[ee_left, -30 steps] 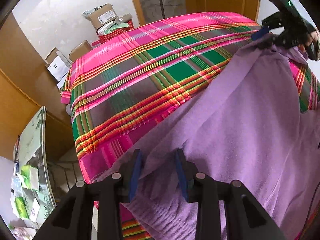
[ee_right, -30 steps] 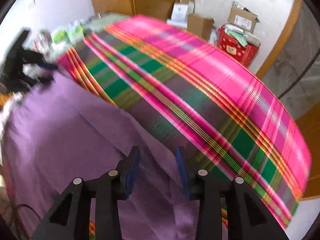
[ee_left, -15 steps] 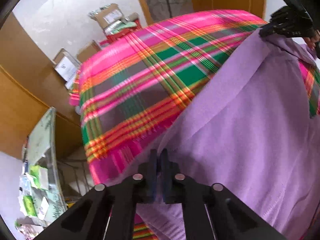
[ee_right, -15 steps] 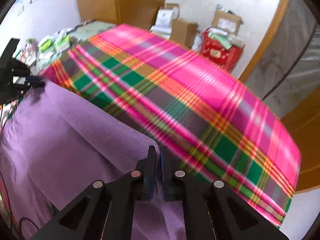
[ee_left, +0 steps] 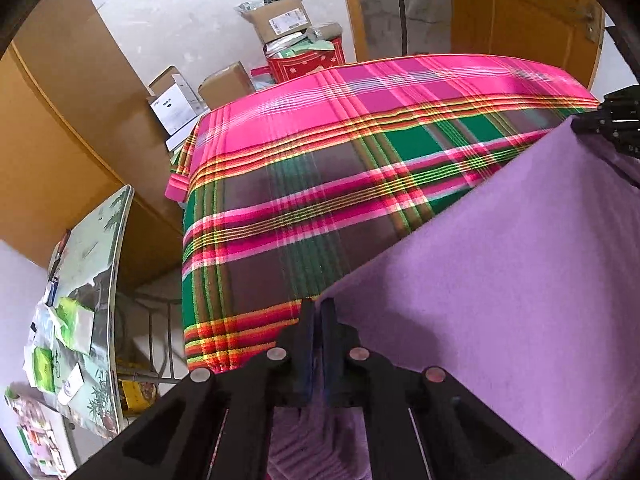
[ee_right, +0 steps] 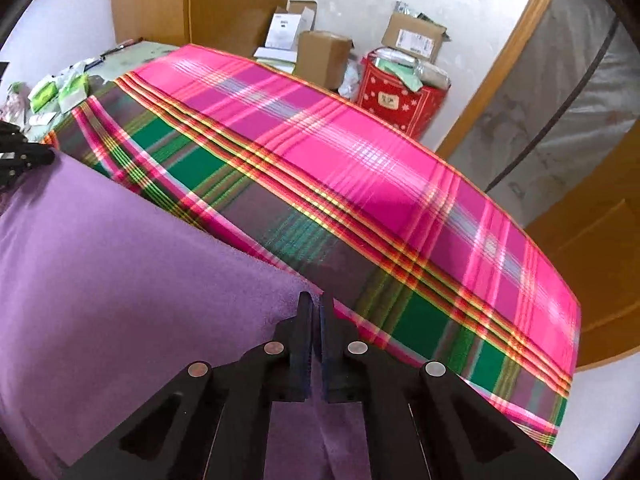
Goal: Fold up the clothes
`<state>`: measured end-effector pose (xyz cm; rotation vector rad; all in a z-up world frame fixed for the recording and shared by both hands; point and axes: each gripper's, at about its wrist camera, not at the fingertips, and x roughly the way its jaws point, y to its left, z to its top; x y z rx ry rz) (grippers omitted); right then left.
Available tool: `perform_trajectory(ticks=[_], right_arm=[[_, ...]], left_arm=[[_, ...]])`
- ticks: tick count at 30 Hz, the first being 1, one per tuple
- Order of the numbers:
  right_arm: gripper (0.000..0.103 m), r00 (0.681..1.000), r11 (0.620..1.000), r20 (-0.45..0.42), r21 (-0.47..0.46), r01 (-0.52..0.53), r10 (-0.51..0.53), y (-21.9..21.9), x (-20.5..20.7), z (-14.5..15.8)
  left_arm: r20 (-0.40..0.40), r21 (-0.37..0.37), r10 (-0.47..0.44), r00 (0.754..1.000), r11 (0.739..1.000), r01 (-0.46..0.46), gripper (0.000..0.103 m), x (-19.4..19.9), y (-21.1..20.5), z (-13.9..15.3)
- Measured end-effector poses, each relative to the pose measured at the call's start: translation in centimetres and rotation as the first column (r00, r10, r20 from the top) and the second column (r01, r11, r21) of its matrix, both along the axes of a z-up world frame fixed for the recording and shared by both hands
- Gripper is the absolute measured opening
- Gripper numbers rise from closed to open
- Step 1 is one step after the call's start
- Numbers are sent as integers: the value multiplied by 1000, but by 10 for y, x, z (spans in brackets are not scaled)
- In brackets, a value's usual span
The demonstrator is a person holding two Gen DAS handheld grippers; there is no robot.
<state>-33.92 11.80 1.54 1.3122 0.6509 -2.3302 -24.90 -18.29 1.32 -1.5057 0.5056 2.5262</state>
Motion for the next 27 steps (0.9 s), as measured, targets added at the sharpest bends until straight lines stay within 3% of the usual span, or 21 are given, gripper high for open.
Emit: perform_trajectory(ticks=[5, 9, 15, 21, 25, 27], right_arm=[[6, 1000, 1000, -1, 16, -6, 6, -4, 1, -7], [17, 999, 999, -29, -43, 22, -24, 20, 15, 20], [19, 994, 989, -74, -135, 64, -75, 60, 37, 64], [21, 973, 965, -120, -199, 173, -199, 135, 81, 92], [24, 946, 937, -114, -218, 274, -303, 189, 115, 89], [24, 931, 919, -103, -232, 319, -349, 216, 134, 84]], left_arm=[[-21, -17, -4, 1000, 1000, 4, 6, 7, 5, 0], [-5, 15, 1, 1000, 1000, 0, 6, 16, 5, 5], [-48, 56, -70, 996, 996, 72, 10, 45, 33, 27], [-94, 93, -138, 986, 985, 146, 17, 73, 61, 49], [-125, 113, -188, 974, 973, 203, 18, 92, 82, 62], [-132, 116, -261, 956, 954, 276, 18, 99, 110, 64]])
